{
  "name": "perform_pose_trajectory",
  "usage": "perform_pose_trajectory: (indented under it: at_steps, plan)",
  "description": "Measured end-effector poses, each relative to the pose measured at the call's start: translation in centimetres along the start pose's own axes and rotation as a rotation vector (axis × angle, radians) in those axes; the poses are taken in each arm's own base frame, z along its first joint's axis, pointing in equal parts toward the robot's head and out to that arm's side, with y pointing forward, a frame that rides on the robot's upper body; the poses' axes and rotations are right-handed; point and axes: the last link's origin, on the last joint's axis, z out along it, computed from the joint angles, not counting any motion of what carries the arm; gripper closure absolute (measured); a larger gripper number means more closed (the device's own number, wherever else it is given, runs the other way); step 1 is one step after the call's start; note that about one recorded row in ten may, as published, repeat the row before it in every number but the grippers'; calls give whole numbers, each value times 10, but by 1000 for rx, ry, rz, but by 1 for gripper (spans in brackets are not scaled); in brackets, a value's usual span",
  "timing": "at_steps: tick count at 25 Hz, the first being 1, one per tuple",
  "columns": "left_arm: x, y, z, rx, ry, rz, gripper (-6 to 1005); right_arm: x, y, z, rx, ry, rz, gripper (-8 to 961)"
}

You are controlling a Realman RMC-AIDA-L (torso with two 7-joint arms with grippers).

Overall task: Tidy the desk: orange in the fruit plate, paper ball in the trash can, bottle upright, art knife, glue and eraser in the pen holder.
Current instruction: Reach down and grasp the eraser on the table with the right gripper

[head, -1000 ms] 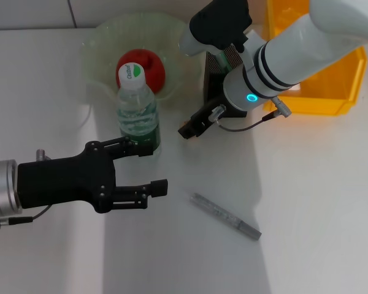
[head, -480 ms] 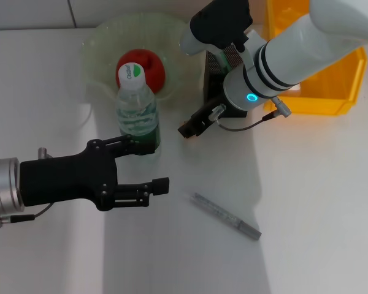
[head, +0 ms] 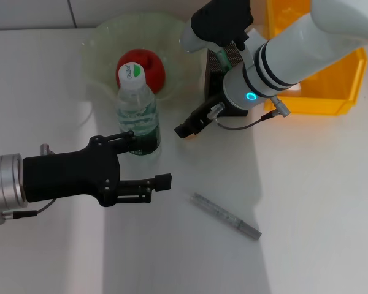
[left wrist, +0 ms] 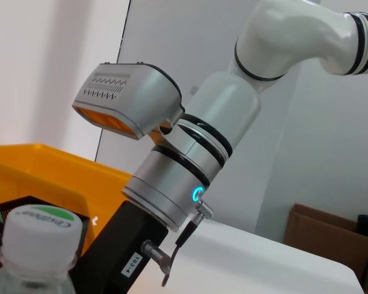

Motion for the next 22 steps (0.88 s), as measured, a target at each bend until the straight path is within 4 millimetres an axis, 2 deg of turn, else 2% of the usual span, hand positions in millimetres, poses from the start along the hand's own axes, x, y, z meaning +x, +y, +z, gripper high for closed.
perform_pose_trajectory:
  at_steps: [5, 13, 22]
  plan:
    - [0, -1, 1, 4, -2, -2, 154, -1, -1, 1, 5, -11, 5, 402]
    - [0, -2, 3, 4, -3, -2, 154, 0, -2, 1, 11, -12, 5, 416]
    - [3, -5, 7, 6, -5, 1, 154, 2, -2, 2, 16, -8, 5, 502]
